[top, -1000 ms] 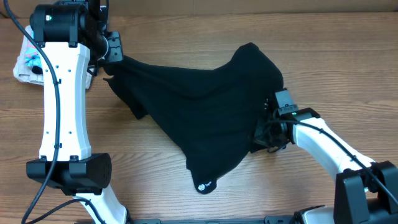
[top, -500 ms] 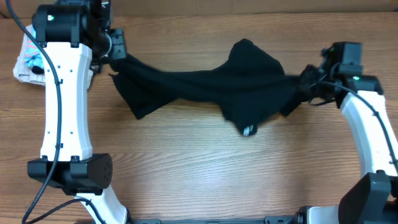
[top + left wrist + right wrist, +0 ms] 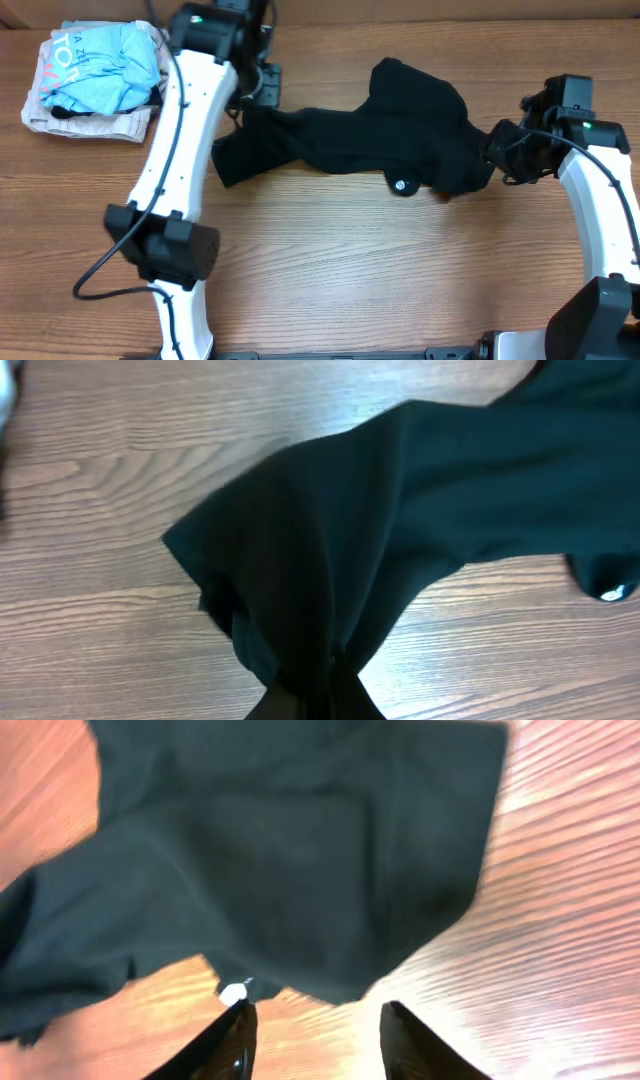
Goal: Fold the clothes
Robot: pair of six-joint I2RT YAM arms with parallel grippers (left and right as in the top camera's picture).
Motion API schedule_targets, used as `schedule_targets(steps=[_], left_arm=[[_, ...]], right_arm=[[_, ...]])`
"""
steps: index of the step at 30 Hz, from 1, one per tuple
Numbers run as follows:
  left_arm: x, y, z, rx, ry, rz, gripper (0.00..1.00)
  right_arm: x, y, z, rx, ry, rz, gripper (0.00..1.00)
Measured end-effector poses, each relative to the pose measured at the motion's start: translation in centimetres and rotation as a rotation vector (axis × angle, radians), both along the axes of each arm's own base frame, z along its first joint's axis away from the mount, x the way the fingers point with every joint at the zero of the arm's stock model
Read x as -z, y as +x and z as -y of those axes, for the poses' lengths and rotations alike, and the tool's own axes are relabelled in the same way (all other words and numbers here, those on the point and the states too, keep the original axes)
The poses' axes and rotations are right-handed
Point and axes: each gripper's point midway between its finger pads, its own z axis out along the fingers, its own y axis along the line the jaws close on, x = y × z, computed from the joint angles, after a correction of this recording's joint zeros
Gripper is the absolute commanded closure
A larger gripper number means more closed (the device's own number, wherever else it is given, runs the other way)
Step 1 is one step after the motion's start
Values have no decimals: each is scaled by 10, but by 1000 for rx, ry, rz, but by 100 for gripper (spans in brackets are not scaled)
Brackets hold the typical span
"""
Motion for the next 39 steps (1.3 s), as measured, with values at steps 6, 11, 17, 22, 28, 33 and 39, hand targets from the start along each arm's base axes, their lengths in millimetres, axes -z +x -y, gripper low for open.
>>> schedule_targets(steps=[6, 11, 17, 22, 28, 33, 39], left_arm=[[5, 6, -7, -29, 35, 8, 96], [6, 8, -26, -77, 51, -2, 96], [6, 10, -44, -117, 59, -6, 96], [6, 10, -47, -123, 62, -7, 96], [6, 10, -47, -123, 62, -7, 96], [6, 11, -48, -126, 62, -4, 96], [6, 11, -49, -127, 66, -3, 96]], right_arm=[[13, -3, -59, -184, -16, 13, 49], [33, -8, -95, -284, -50, -6, 48], [77, -3, -110, -310, -73, -87, 48], [111, -16, -116, -326, -87, -191, 48], [122, -18, -121, -316, -104, -215, 48], [122, -6, -117, -279, -132, -175, 51], [130, 0, -114, -254, -152, -164, 68]])
